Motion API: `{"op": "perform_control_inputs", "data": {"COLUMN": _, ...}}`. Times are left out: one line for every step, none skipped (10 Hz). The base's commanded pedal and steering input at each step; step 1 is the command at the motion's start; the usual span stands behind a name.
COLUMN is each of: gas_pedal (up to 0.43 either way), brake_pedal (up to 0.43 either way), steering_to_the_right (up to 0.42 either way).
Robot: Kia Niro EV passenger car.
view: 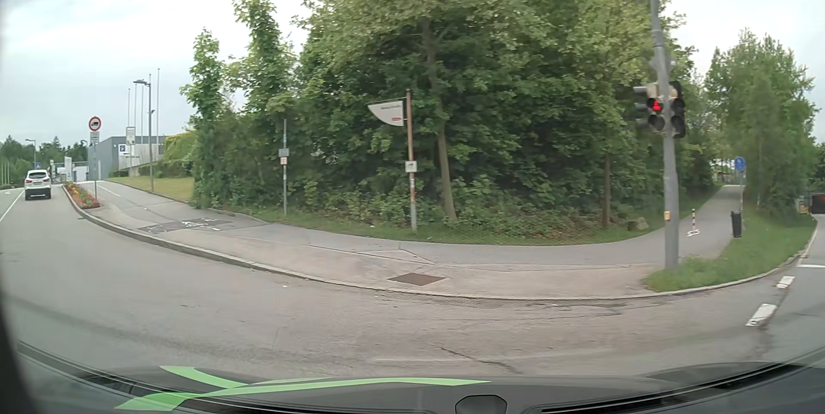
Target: Follow the waypoints while adhering to traffic rules and regulations
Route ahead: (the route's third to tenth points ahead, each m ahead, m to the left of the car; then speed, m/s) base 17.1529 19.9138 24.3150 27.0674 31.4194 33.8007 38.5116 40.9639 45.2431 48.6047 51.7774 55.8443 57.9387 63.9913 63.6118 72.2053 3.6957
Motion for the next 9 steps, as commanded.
{"op": "perform_control_inputs", "data": {"gas_pedal": 0.028, "brake_pedal": 0.000, "steering_to_the_right": -0.602}}
{"op": "perform_control_inputs", "data": {"gas_pedal": 0.028, "brake_pedal": 0.000, "steering_to_the_right": -0.595}}
{"op": "perform_control_inputs", "data": {"gas_pedal": 0.028, "brake_pedal": 0.000, "steering_to_the_right": -0.589}}
{"op": "perform_control_inputs", "data": {"gas_pedal": 0.039, "brake_pedal": 0.000, "steering_to_the_right": -0.581}}
{"op": "perform_control_inputs", "data": {"gas_pedal": 0.047, "brake_pedal": 0.000, "steering_to_the_right": -0.578}}
{"op": "perform_control_inputs", "data": {"gas_pedal": 0.047, "brake_pedal": 0.000, "steering_to_the_right": -0.576}}
{"op": "perform_control_inputs", "data": {"gas_pedal": 0.047, "brake_pedal": 0.000, "steering_to_the_right": -0.567}}
{"op": "perform_control_inputs", "data": {"gas_pedal": 0.059, "brake_pedal": 0.000, "steering_to_the_right": -0.546}}
{"op": "perform_control_inputs", "data": {"gas_pedal": 0.059, "brake_pedal": 0.000, "steering_to_the_right": -0.519}}
